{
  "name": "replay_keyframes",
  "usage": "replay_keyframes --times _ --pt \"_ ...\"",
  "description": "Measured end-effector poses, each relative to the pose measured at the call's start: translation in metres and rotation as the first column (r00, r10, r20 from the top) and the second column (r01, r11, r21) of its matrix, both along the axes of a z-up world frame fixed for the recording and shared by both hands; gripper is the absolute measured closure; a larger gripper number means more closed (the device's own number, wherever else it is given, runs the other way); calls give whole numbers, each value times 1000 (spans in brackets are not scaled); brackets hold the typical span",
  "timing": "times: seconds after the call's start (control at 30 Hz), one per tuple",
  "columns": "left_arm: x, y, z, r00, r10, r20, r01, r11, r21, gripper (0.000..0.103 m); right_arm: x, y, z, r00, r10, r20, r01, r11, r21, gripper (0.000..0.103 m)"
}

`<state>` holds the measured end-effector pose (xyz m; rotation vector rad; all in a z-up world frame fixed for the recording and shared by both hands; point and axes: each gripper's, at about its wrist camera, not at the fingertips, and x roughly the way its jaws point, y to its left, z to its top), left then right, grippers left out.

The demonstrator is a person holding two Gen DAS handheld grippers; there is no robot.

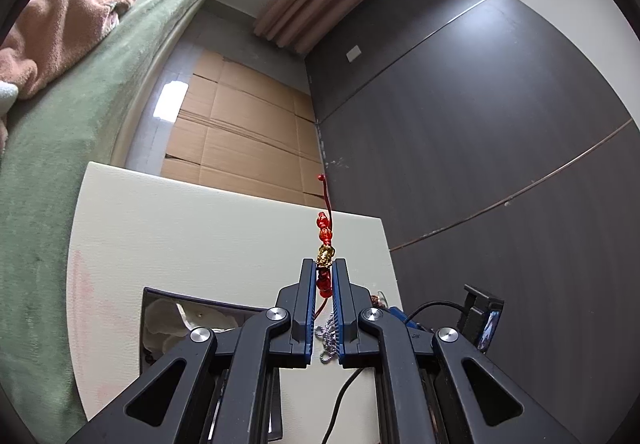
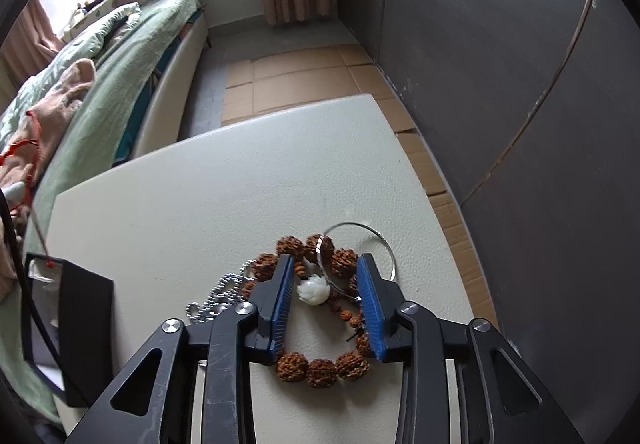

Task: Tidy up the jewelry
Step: 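Carry the red-string charm toward the box with the left gripper while the right gripper grasps the silver hoop ring, then release the red charm into the box with the left gripper while the right gripper drops the hoop ring in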

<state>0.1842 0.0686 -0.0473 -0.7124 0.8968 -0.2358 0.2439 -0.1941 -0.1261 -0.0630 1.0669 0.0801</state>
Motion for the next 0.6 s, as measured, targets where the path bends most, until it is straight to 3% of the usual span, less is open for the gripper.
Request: replay_keyframes --times 0.27,0.33,0.4,0.6 --pt "1 -2 3 1000 -1 2 1 1000 4 95 -9 6 2 999 47 7 -46 997 -59 86" --pt "1 0 3 1000 0 0 0 1000 4 95 -11 4 0 999 43 3 -43 998 -56 95" --pt "3 1 3 1000 1 -2 -1 1000 3 95 -12 -1 2 999 33 1 -33 999 -22 100" --pt "1 9 7 1000 11 2 -11 1000 2 95 -15 -22 21 999 1 41 -8 988 155 100"
